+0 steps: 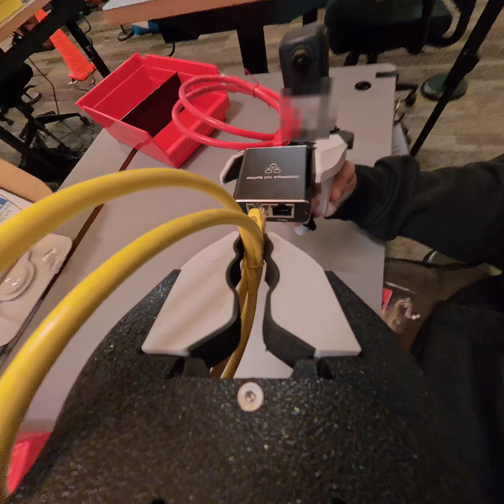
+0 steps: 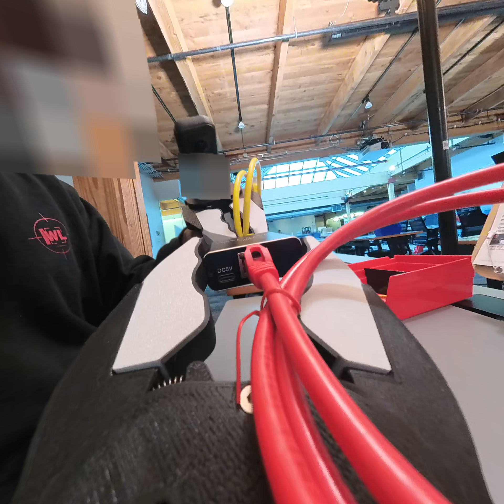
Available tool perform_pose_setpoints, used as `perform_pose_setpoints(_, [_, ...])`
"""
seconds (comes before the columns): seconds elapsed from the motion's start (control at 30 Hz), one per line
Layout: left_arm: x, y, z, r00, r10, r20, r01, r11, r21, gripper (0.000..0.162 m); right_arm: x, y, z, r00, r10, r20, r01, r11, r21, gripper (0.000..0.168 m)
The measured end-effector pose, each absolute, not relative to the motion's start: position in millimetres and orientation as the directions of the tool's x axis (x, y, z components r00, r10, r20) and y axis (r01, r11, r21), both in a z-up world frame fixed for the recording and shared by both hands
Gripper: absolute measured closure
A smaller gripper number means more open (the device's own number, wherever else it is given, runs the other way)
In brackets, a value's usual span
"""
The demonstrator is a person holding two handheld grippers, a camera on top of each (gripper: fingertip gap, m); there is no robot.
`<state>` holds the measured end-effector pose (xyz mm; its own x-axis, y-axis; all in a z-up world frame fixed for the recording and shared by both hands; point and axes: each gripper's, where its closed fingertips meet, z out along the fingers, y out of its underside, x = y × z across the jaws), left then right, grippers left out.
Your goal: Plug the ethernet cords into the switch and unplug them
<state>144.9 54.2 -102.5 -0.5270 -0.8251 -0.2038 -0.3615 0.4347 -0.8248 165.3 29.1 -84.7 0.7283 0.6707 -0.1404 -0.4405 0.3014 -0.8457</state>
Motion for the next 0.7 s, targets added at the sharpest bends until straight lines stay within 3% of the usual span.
perform_pose_setpoints(0.2, [147.9,49.8,-96.9,-0.515,-0.841,-0.163,-0.279,0.345,-0.896,0.149,169.4,26.5,-78.8,0.716,0.682,-0.151,-0.486,0.331,-0.809,0.101])
perform_pose_setpoints(0.7, [149.2,43.0,-95.7,-0.531,-0.846,-0.044,-0.254,0.209,-0.944,0.149,169.6,22.0,-74.9,0.727,0.676,-0.121,-0.466,0.357,-0.810,0.101])
